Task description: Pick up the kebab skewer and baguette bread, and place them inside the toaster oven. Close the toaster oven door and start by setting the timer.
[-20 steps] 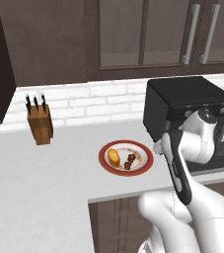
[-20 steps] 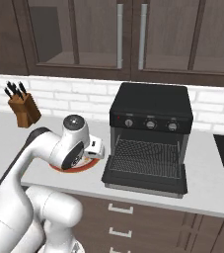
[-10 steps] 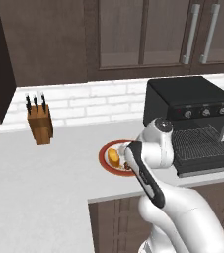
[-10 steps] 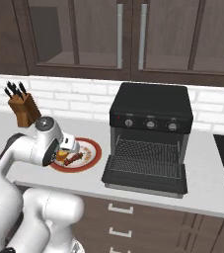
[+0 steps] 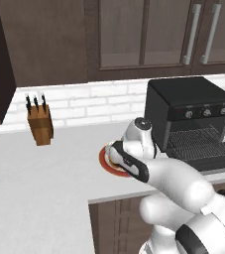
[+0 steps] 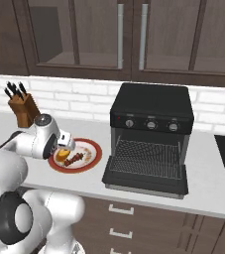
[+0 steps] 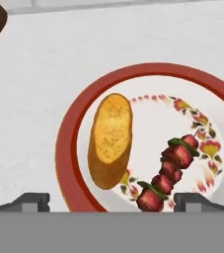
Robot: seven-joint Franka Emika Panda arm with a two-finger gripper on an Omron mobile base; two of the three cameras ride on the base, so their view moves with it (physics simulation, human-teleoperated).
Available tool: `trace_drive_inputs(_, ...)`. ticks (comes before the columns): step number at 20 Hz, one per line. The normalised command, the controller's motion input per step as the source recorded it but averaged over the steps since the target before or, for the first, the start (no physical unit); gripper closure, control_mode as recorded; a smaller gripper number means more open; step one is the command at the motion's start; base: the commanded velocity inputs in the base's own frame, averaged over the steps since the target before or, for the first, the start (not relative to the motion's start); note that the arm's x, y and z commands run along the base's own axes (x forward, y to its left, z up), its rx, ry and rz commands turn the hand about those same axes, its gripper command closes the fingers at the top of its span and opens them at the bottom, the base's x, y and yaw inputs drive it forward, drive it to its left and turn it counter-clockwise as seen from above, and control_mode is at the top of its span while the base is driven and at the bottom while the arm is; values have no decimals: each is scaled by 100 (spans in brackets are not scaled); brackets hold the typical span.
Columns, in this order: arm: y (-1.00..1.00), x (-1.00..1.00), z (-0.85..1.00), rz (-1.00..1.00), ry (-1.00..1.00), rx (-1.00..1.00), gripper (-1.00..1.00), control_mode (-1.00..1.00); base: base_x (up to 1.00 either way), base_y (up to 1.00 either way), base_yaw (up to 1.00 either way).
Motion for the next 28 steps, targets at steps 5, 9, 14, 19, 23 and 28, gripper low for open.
trace_drive_inputs(5, 3, 35, -2, 0, 12, -1, -100, -100, 0, 0, 0)
trace_drive_inputs(9, 9, 20, -11, 0, 9, 0, -100, -100, 0, 0, 0)
trace_drive_inputs(14, 1, 0, -22, 0, 6, 0, -100, -100, 0, 0, 0)
trace_drive_inputs(19, 0, 0, -33, 0, 0, -1, -100, -100, 0, 0, 0)
trace_drive_inputs(23, 0, 0, -31, 0, 0, 0, -100, -100, 0, 0, 0)
trace_drive_inputs(28, 2, 0, -21, 0, 0, 0, -100, -100, 0, 0, 0)
